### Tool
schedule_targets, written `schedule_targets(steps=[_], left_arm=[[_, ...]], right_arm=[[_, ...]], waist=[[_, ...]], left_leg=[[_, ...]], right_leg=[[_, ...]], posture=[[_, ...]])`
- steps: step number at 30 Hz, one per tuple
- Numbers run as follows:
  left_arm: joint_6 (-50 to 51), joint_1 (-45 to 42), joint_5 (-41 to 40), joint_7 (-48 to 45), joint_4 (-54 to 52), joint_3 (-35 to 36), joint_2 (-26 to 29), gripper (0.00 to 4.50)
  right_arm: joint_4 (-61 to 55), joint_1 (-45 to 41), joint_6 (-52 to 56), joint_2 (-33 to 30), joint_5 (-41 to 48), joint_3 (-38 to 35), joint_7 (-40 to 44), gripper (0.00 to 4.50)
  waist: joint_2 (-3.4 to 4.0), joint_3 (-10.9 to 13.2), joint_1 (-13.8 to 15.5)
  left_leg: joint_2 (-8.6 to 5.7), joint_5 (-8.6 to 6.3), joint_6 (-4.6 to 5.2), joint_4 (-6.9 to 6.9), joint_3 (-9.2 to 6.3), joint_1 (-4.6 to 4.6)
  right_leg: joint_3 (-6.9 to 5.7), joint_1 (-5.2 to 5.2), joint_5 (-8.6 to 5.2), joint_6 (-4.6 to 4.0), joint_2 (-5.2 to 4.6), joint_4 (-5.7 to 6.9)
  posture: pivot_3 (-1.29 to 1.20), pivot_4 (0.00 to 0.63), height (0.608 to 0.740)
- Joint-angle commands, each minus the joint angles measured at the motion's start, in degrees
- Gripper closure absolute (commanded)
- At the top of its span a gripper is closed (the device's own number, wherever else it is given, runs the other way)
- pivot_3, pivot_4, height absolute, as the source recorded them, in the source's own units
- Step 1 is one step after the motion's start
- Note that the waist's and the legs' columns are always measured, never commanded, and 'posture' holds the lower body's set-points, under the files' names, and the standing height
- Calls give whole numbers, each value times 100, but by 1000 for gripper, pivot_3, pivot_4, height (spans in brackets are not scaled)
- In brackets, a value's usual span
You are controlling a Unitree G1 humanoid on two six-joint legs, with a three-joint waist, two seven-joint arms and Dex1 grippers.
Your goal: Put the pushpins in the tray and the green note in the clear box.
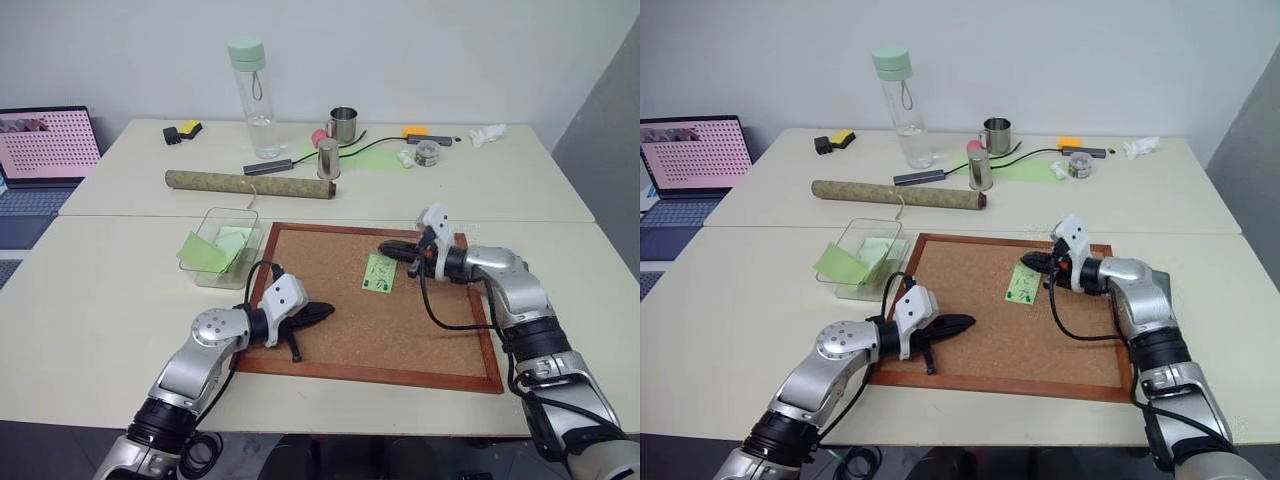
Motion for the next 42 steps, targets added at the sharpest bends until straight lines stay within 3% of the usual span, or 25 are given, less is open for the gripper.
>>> schedule_targets(steps=[1,6,14,20,26,36,39,42], left_arm=[[220,173,239,56,260,-183,-6,4500],[222,184,239,77,242,-200,-20,4500],[232,161,238,113,242,-176,-37,4500],[237,72,246,80,327,-189,-83,4500],[208,-6,271,43,406,-214,-93,4500],[198,2,274,64,386,-232,-73,4500],[203,23,273,69,369,-219,-52,4500],[193,24,275,68,388,-206,-39,4500]], right_arm=[[-360,-38,287,-12,239,-207,-57,4459],[-1036,120,690,-241,501,-453,-100,4459],[-2188,1300,1123,-1739,363,-1264,-361,4459],[-2033,2021,1063,-2455,-18,-1597,-709,4459],[-1281,2005,721,-2366,-430,-1477,-1196,4459],[-736,1721,476,-2168,-597,-1370,-1397,2406],[-964,1708,456,-2174,-453,-1479,-1296,1600],[-1449,1740,521,-2256,-167,-1549,-959,1313]], waist=[[0,0,0],[1,-1,3],[1,-2,39],[22,-15,24],[25,-17,24],[26,-17,25],[25,-17,24],[27,-17,21]], left_leg=[[0,0,0,0,0,0],[0,0,0,0,0,-1],[-1,-1,2,0,-4,-7],[0,-1,3,-1,3,-1],[0,-2,6,-7,5,39],[-1,-2,5,-6,6,44],[-1,-2,5,-6,5,44],[-1,-2,5,-6,5,43]], right_leg=[[0,0,0,0,0,0],[1,0,0,0,-1,0],[-3,1,0,0,-2,-10],[3,5,0,1,-1,-3],[2,50,-2,3,-1,-11],[3,53,-2,3,-1,-9],[3,53,-2,3,-1,-10],[3,52,-2,3,-1,-10]], posture=[[0,150,740],[0,150,740],[0,150,740],[0,150,740],[0,150,740],[0,150,740],[0,150,740],[0,150,740]])
